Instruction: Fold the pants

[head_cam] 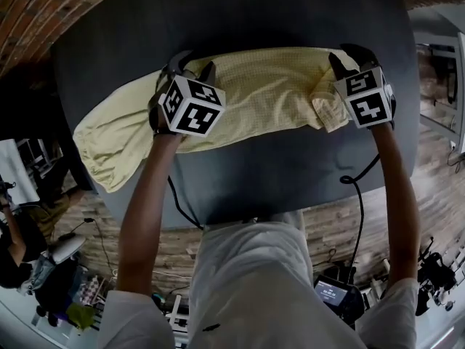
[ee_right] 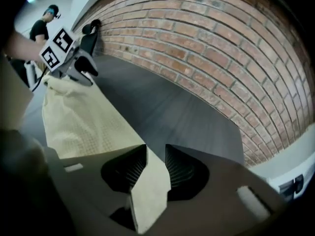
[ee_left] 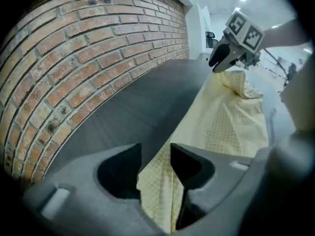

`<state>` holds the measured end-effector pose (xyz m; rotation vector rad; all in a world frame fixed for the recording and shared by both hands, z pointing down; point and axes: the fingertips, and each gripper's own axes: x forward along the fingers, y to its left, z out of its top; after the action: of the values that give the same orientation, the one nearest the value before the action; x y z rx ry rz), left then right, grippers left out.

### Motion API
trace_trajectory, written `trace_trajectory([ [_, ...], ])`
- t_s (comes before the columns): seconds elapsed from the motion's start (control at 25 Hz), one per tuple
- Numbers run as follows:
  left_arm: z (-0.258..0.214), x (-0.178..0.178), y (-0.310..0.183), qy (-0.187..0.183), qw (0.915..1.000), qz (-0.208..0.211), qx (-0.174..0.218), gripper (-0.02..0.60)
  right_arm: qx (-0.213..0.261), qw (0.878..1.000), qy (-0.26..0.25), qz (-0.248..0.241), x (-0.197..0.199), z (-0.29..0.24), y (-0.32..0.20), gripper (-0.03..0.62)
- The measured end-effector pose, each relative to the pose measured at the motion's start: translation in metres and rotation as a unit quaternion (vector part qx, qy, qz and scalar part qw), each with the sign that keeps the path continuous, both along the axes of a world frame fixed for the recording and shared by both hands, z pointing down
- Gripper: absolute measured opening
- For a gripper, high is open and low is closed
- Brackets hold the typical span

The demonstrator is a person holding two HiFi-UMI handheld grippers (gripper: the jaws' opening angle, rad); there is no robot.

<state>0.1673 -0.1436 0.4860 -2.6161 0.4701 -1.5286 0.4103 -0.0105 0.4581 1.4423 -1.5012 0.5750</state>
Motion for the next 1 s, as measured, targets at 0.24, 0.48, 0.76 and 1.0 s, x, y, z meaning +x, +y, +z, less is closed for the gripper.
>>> trace_trajectory([
  [0.24,-0.019,0.002,0.008,0.033,0.9992,-0.006,-0.02,0.224,0.07,0.994,-0.067,0.054,-0.01,-0.028,-0.008,0.13],
  [0.48,-0.043,0.015,0.03,0.058,0.9982,0.0,-0.012,0.239,0.082,0.991,-0.099,0.044,-0.038,-0.04,0.004,0.132],
  [0.76,-0.042,0.038,0.075,0.091,0.9951,0.001,-0.039,0.19,0.051,0.994,-0.091,0.026,-0.078,-0.015,0.045,0.133],
  [1.0,-0.004,0.048,0.112,0.098,0.989,-0.021,-0.108,0.105,0.033,0.991,-0.11,0.07,-0.094,0.015,0.057,0.133],
])
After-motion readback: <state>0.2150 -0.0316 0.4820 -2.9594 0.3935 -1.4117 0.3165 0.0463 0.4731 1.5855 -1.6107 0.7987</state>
